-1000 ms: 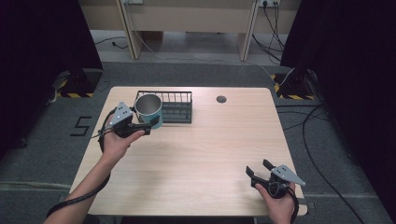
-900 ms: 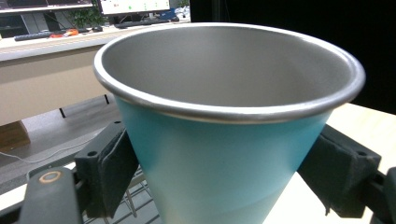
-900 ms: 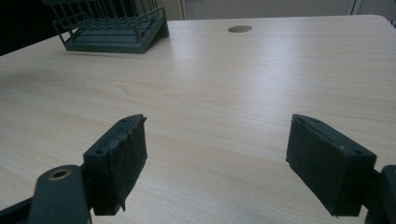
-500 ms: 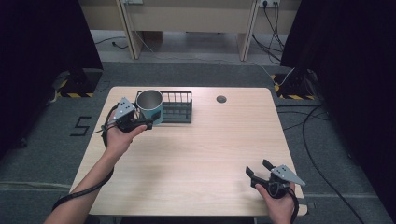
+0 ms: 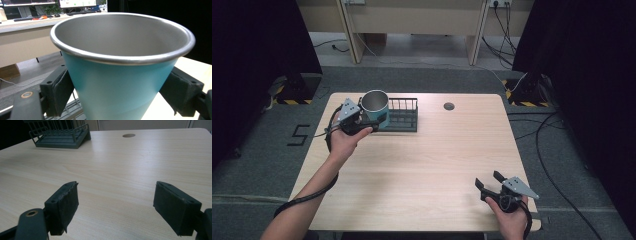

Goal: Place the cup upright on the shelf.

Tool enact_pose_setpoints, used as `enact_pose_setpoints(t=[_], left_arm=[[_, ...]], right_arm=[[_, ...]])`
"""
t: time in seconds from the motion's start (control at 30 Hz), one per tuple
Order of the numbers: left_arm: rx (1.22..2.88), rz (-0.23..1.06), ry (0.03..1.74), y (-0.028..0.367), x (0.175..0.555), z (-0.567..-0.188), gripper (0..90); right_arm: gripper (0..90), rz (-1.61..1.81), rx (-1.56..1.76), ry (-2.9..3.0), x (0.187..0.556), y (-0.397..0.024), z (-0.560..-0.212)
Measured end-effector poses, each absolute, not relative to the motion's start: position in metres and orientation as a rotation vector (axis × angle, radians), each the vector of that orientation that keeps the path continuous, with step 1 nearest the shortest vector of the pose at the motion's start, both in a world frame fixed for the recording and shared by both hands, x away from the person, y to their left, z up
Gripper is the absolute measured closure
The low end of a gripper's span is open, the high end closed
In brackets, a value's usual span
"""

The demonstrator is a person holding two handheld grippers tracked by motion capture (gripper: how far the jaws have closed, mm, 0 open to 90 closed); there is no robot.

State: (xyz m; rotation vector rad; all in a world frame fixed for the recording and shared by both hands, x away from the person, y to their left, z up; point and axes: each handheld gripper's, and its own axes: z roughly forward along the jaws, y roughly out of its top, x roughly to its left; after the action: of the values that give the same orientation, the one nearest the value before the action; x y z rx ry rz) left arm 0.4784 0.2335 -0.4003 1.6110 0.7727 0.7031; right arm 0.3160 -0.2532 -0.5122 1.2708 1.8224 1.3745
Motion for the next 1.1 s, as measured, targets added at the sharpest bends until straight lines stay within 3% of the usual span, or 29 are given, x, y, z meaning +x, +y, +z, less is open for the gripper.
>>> enact_pose_setpoints(t=[1.1], left_arm=[[1.607, 0.712, 0.800, 0.221, 0.509, -0.396, 16.9]], right_arm=[[21.7, 1.378, 1.275, 1.816, 0.317, -0.254, -0.512]])
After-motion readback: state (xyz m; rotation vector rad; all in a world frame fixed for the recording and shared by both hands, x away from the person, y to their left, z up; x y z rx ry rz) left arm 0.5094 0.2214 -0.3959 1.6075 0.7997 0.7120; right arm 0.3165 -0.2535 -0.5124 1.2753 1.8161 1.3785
